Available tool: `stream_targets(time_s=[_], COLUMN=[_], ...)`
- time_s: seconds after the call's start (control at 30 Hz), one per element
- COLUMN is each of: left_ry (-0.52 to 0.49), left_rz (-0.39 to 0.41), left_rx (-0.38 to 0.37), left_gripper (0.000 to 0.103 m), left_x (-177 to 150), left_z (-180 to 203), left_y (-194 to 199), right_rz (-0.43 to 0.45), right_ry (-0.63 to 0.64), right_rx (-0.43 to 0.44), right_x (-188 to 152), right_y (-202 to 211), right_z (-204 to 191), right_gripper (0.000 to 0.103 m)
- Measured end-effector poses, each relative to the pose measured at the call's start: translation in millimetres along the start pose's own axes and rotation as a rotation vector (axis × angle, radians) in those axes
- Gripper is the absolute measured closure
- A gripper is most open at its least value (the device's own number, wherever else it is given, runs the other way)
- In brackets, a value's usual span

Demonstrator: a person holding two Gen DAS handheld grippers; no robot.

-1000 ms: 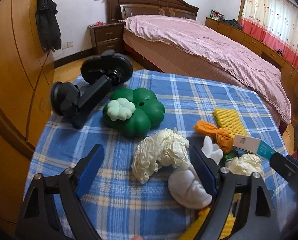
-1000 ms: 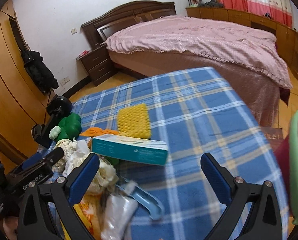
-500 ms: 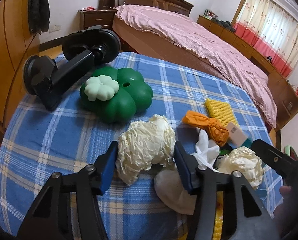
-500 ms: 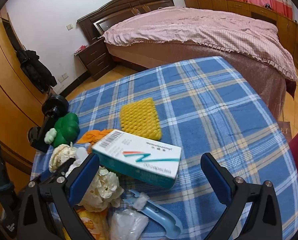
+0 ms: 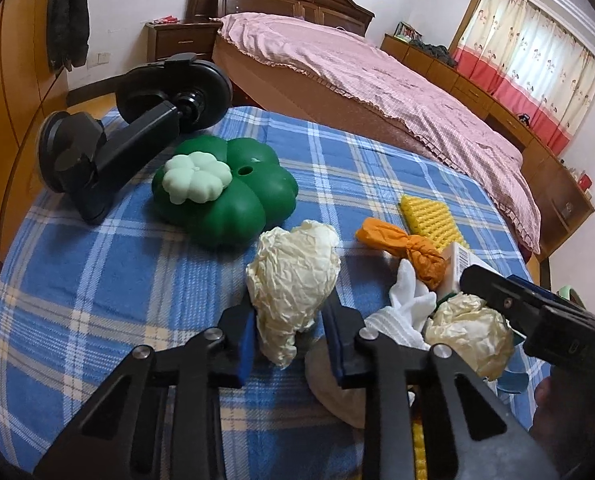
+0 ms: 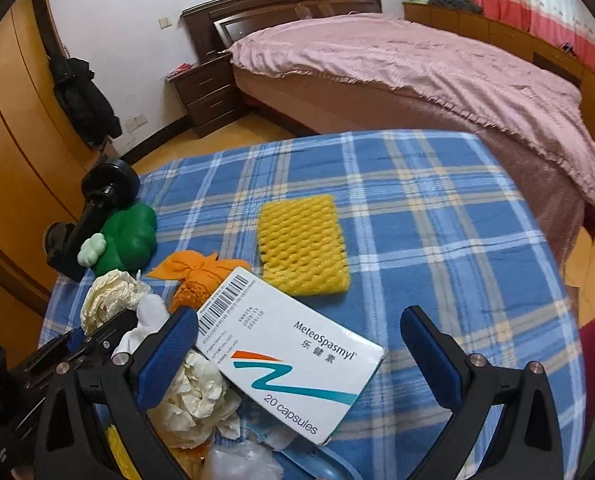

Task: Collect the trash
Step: 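Close the left tool on the crumpled paper while the right tool grasps the medicine box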

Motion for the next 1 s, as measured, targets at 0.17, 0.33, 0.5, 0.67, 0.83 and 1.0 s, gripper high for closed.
stream_targets(time_s=[0.17,0.33,0.5,0.67,0.83,1.0], left_ry=[0.007,0.004,0.001,0.006,0.013,0.014], left_rz=[0.029,0.045,0.058,0.061,0.066,0.061], left_rx=[-0.004,-0.005,0.004,0.013,0.022,0.026], left_gripper=[0.074,0.074,0.074,0.074,0.074,0.074], left_x=[5.2,8.5,9.4,6.9,5.4,1.8], left_z=[-0.3,0.7,1.1,-1.0,-2.8,-0.5], left_y=[8.4,17.3,28.2,37.3,43.9,46.0], right_rz=[-0.011,-0.031,-0.054,-0.06,-0.082,-0.081], right_ry=[0.022,0.111,0.151,0.14,0.175,0.183], right_rx=[0.029,0.04,0.089,0.134,0.125,0.113], right_x=[-1.7,-8.5,-13.8,-16.0,-26.3,-22.8], right_y=[8.1,14.4,7.8,5.3,5.5,-1.4], right_z=[10.0,16.1,12.3,6.7,5.0,4.1], right_gripper=[0.0,0.0,0.0,0.0,0.0,0.005])
Point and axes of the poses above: each gripper's, at about its wrist camera, not at the fingertips, and y roughly against the way its jaws point, z to its right, x to its top, the point moved 10 cm from there along -y, roughly the way its jaws point, and after that the axes turned 5 degrees about y, right-handed, at the moved point
